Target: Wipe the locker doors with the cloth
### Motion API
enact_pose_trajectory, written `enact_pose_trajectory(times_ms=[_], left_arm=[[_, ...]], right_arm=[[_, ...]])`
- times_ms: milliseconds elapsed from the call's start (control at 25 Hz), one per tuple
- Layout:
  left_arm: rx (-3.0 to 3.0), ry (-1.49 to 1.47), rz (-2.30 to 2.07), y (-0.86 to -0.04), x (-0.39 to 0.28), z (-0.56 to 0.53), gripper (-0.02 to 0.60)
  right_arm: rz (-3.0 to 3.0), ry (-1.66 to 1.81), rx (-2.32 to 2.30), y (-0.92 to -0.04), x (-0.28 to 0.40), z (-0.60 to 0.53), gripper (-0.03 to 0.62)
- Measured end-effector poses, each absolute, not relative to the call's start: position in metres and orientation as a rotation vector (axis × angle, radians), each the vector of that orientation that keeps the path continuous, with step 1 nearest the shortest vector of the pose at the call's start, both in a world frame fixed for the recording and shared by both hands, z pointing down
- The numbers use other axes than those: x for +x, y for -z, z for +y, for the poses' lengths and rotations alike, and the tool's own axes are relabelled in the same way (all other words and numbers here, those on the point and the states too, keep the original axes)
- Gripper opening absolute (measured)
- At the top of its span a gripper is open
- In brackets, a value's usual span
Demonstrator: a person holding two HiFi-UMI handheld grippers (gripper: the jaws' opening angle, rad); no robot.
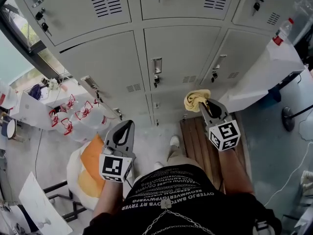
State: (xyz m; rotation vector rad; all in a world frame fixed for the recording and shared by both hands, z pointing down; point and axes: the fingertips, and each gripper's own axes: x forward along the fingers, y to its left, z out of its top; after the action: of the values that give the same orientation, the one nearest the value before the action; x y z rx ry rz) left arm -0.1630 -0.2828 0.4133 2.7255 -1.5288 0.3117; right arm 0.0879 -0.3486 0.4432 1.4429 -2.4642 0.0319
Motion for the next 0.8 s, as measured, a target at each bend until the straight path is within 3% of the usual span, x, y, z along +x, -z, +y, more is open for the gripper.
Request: enact_pose_trajectory(times_ms=[800], left_arm=[[2.878, -0.311, -1.329, -0.408, -0.118, -0.239, 0.005]], right_arm=[[-2.504, 0.113, 1.442, -0.391, 0.071, -0.27, 0.048]])
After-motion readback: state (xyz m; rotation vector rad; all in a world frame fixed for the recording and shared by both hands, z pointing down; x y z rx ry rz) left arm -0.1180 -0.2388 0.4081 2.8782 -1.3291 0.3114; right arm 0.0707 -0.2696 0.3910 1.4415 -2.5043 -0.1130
